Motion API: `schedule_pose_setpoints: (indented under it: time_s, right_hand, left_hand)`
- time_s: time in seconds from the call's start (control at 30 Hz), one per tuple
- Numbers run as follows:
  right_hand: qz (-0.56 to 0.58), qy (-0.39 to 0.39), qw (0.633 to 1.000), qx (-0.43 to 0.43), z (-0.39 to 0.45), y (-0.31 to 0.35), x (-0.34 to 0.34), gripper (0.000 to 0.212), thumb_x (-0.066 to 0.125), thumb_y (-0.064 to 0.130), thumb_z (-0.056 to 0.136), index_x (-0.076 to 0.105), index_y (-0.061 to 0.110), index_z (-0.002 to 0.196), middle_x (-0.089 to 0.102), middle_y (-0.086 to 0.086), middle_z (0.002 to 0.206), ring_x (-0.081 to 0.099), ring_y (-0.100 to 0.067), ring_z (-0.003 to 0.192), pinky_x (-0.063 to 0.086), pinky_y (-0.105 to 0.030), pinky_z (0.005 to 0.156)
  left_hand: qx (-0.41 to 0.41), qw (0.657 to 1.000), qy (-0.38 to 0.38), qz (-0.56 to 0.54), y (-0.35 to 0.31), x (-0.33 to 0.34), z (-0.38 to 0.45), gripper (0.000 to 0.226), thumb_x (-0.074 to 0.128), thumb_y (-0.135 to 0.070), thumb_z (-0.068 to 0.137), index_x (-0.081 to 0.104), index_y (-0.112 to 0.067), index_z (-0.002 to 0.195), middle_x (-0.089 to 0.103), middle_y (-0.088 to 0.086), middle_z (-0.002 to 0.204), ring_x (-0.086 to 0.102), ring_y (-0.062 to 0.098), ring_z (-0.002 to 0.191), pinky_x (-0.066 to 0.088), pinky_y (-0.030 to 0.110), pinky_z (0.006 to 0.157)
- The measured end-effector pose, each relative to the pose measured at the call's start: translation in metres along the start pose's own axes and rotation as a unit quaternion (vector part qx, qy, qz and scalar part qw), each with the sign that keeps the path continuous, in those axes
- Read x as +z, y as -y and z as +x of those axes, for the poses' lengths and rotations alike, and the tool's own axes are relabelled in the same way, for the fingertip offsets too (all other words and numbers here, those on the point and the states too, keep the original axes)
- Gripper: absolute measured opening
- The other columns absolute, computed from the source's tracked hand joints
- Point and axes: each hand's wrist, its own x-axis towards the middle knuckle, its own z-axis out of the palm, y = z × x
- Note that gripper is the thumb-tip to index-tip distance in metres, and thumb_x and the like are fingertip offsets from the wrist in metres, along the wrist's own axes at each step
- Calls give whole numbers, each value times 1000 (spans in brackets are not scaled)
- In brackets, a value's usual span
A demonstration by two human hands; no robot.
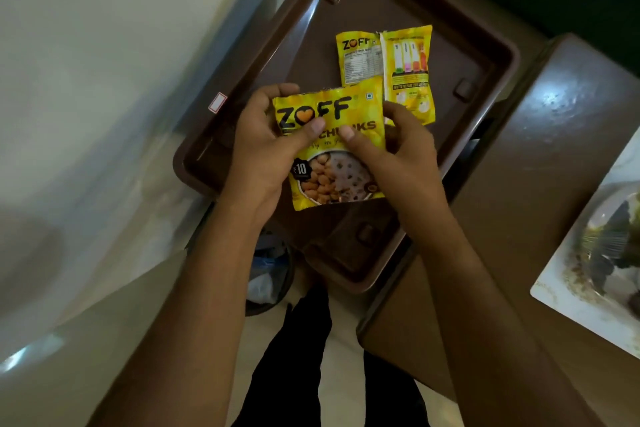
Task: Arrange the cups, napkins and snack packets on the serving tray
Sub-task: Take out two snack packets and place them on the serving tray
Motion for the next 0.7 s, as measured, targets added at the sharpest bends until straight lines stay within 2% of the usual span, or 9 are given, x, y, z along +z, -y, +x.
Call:
schedule_pose_setpoints:
  time_s: [0.07,0.13,0.2,0.3,0.37,0.43,0.53,0.63,0.7]
  right_hand:
    - [72,18,997,16,5,1,1,39,78,22,93,68,7,128,79,-6,116,77,-19,106,62,-49,97]
    - [86,3,996,9,6,2,2,28,75,14,95,73,4,121,80,-8,113,78,-21,106,62,-51,97]
    - [95,-16,995,17,7,1,5,24,75,12,95,74,4,118,81,-7,111,78,-20,103,63,-50,95]
    - [83,-24,996,25,9,2,10,24,75,19,96,75,5,114,81,-5,106,79,-18,98,66,-47,89]
    - [34,-58,998,15,11,3,11,27,75,29,96,76,7,111,81,-3,101,79,-15,95,66,-43,87]
    - [-57,-155,986,-7,17,6,6,32,72,40,97,76,10,107,79,0,95,76,-12,89,64,-37,83]
    - [-191,-269,943,-35,29,9,-7,39,70,40,95,68,9,119,72,-3,113,67,-18,105,57,-39,90]
    - [-314,-227,922,-17,46,8,-10,64,77,45,86,53,8,132,62,-11,129,59,-30,121,50,-42,99]
    - [-323,-197,926,-8,54,9,-6,72,83,43,81,48,10,134,60,-10,131,60,-30,121,45,-33,92]
  left_hand:
    - [-19,999,19,-39,-4,-4,2,50,86,-5,82,62,-13,124,77,5,112,77,19,108,65,38,91]
    - [-53,996,49,-55,-6,-9,3,55,88,-18,77,65,-12,126,80,5,115,77,24,113,62,44,98]
    - [-73,992,92,-37,-5,-11,4,51,86,-26,74,71,-16,122,81,4,118,77,22,114,63,42,96]
    - [-66,993,95,-15,0,-9,2,37,85,-21,80,75,-20,115,83,2,114,80,18,108,65,32,86]
    - [-52,996,71,-16,4,-10,3,27,84,-12,86,77,-21,111,84,2,111,80,20,106,66,36,90]
    - [-42,998,41,-14,5,-13,5,24,84,-11,87,79,-24,106,84,1,110,80,21,106,64,44,96]
    - [-34,999,4,-16,5,-18,5,24,84,-14,88,78,-25,108,84,0,112,80,20,106,63,47,98]
    - [-16,1000,-17,-16,6,-20,3,28,83,-14,89,76,-22,115,83,0,114,80,20,107,64,44,95]
    - [-12,999,-27,-15,4,-21,5,29,82,-12,91,75,-19,118,83,0,115,80,20,107,64,43,95]
